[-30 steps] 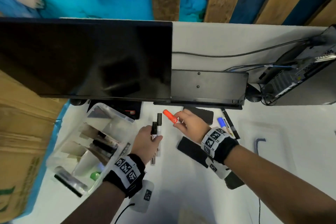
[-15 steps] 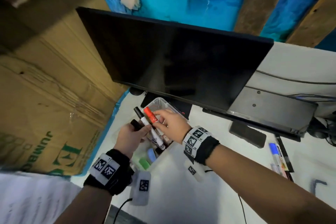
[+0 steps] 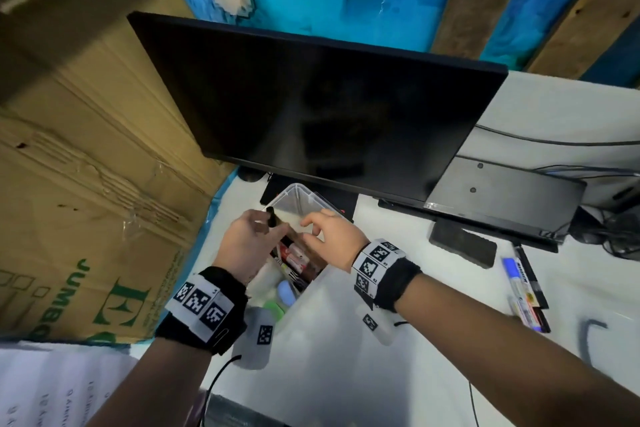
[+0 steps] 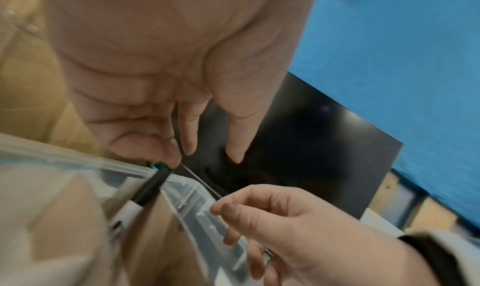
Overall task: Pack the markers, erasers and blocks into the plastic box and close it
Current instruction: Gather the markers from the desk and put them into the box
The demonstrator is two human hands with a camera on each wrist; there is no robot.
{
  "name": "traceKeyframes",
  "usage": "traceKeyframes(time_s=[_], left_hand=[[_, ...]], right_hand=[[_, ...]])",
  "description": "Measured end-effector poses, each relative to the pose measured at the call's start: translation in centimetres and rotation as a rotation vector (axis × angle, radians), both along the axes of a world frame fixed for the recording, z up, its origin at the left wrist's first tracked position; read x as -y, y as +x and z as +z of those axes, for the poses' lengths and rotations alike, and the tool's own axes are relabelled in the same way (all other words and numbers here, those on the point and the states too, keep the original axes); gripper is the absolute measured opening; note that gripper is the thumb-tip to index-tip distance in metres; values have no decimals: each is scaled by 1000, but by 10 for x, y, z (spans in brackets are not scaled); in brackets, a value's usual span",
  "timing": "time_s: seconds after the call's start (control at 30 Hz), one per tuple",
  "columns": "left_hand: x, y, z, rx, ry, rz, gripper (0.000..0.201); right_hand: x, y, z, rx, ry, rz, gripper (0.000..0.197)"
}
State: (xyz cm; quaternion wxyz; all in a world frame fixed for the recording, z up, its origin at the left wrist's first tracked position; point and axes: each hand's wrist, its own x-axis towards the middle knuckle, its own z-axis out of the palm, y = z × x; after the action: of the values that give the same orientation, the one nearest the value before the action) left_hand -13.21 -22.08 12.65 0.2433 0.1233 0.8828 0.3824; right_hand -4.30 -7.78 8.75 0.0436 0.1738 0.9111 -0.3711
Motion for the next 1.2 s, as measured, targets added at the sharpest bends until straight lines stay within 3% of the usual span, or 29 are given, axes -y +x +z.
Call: traceKeyframes(time_s=[0.1, 0.27, 0.47, 0.6, 0.77, 0.9, 1.03, 1.2], left_hand=[[-17, 13, 7, -63, -11, -72, 40], [-31, -13, -11, -223, -244, -44, 49], [-27, -33, -29, -244, -215, -51, 16], [-24, -31, -20, -300, -188, -93, 9], [-10, -22, -2, -329, -117, -107, 16], [-13, -3, 0, -311, -220, -146, 42], [-65, 39, 12, -299, -54, -294, 32], [-167, 126, -6, -19, 120, -512, 33]], right_hand=[[-17, 25, -1, -9, -25, -94, 27], [-51, 78, -6, 14, 11, -184, 28], [-62, 96, -9, 62, 21, -182, 31], [-58, 86, -10, 46, 22, -162, 33], [-53, 81, -14, -13, -14, -169, 39], [-62, 102, -15, -29, -10, -242, 38], [-91, 157, -22, -6, 13, -410, 37], [-140, 246, -42, 135, 70, -692, 42]])
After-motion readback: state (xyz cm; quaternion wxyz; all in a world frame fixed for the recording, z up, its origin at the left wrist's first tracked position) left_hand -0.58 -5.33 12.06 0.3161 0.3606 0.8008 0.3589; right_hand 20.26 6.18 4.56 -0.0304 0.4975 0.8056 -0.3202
